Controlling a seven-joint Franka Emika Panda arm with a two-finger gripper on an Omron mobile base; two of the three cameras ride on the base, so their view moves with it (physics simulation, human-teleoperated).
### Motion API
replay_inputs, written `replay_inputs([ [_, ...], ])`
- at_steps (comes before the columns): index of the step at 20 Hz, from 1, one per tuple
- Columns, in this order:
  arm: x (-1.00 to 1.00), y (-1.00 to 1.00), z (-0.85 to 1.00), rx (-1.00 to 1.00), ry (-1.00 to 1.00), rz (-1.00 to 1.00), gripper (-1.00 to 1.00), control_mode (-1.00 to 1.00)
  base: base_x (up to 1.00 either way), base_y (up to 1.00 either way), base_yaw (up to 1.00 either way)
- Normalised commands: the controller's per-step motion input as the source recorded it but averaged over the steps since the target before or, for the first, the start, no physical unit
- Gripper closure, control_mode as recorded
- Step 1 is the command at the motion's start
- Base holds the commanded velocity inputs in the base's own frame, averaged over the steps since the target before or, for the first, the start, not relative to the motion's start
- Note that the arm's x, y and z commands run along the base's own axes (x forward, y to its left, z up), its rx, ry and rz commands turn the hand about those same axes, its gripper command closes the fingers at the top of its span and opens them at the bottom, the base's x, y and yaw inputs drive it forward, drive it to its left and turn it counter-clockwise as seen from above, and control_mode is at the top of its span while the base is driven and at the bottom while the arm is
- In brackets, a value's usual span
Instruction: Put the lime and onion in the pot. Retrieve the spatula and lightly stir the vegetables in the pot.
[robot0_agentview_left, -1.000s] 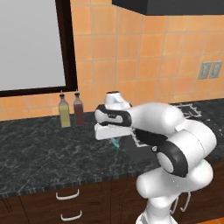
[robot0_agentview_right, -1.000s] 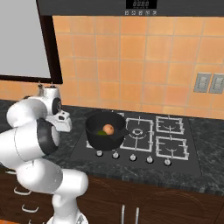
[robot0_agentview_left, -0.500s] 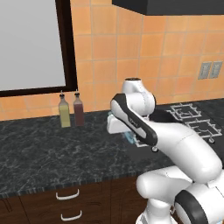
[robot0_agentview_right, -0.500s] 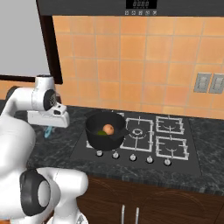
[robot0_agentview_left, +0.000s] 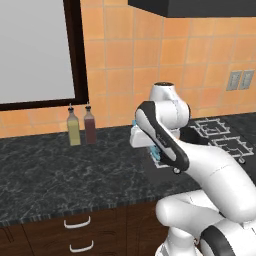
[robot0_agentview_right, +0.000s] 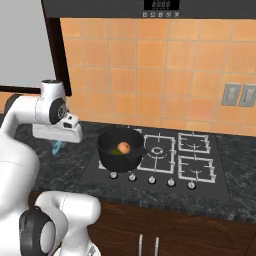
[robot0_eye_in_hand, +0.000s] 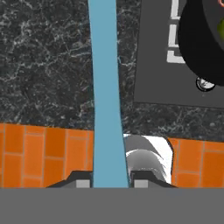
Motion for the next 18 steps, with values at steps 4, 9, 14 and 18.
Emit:
replay_inputs([
  [4,0.00,-0.75,0.83,0.22,0.00,-0.06,1.00,-1.00,0.00,0.00,0.00],
  [9,0.08,-0.62,0.29,0.36,0.12,-0.10,1.00,-1.00,0.00,0.00,0.00],
  [14,0.24,-0.21,0.01,0.35,0.08,-0.18,1.00,-1.00,0.00,0.00,0.00],
  [18,0.21,-0.25,0.00,0.39,0.37,-0.27,1.00,-1.00,0.00,0.00,0.00],
])
